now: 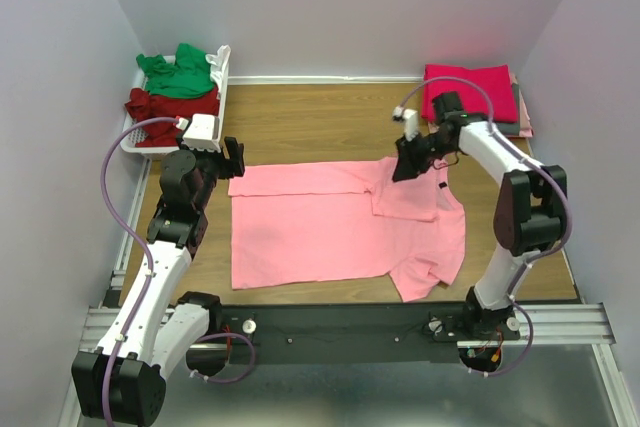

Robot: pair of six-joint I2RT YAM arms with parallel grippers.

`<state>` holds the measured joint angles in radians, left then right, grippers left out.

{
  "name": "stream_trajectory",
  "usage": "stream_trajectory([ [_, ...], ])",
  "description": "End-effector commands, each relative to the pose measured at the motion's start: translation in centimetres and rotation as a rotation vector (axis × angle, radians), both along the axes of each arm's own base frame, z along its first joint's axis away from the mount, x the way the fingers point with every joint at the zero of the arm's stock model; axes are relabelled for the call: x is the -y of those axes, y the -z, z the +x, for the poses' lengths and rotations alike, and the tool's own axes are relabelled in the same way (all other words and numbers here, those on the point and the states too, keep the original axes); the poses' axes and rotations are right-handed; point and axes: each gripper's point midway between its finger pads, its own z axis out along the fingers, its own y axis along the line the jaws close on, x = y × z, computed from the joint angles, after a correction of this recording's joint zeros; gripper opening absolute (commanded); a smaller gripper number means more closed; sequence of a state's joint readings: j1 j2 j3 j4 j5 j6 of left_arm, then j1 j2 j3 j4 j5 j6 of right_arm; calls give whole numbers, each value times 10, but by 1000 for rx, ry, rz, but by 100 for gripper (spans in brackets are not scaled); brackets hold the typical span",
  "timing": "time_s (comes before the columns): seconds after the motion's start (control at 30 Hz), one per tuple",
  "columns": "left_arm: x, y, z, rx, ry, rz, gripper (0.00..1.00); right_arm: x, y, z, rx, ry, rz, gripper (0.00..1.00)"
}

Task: Fold and stack the t-shirts
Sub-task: Fold the tshirt

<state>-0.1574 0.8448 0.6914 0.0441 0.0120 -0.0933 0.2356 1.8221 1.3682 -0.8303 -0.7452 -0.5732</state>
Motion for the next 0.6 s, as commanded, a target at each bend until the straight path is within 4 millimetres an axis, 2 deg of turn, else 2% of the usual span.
stream_trajectory([
  [0.0, 6, -7, 0, 25, 30, -4, 77, 76, -11, 67, 52, 372, -35, 40],
  [0.03, 6, -8, 0, 26, 30, -5, 77, 89, -12, 83, 89, 430, -38, 40],
  [0.07, 7, -8, 0, 26, 33, -4, 77, 117, -4, 94, 94, 520, -83, 41],
  [0.13, 8, -8, 0, 29, 39, -5, 77, 142, 0, 113, 131, 629, -134, 43],
  [0.2, 8, -7, 0, 26, 42, -5, 77, 150, 11, 121, 117, 669, -159, 45],
  [0.27, 8, -7, 0, 26, 42, -7, 77, 156, 14, 131, 130, 694, -173, 46],
  [0.3, 8, -7, 0, 26, 41, -6, 77, 156, 22, 134, 113, 706, -178, 47],
  [0.37, 8, -8, 0, 28, 39, -5, 77, 160, 25, 144, 123, 728, -187, 47],
  [0.4, 8, -7, 0, 26, 39, -5, 77, 162, 36, 147, 97, 738, -191, 47],
  [0.57, 9, -6, 0, 23, 44, -5, 77, 165, 49, 161, 84, 744, -200, 47],
])
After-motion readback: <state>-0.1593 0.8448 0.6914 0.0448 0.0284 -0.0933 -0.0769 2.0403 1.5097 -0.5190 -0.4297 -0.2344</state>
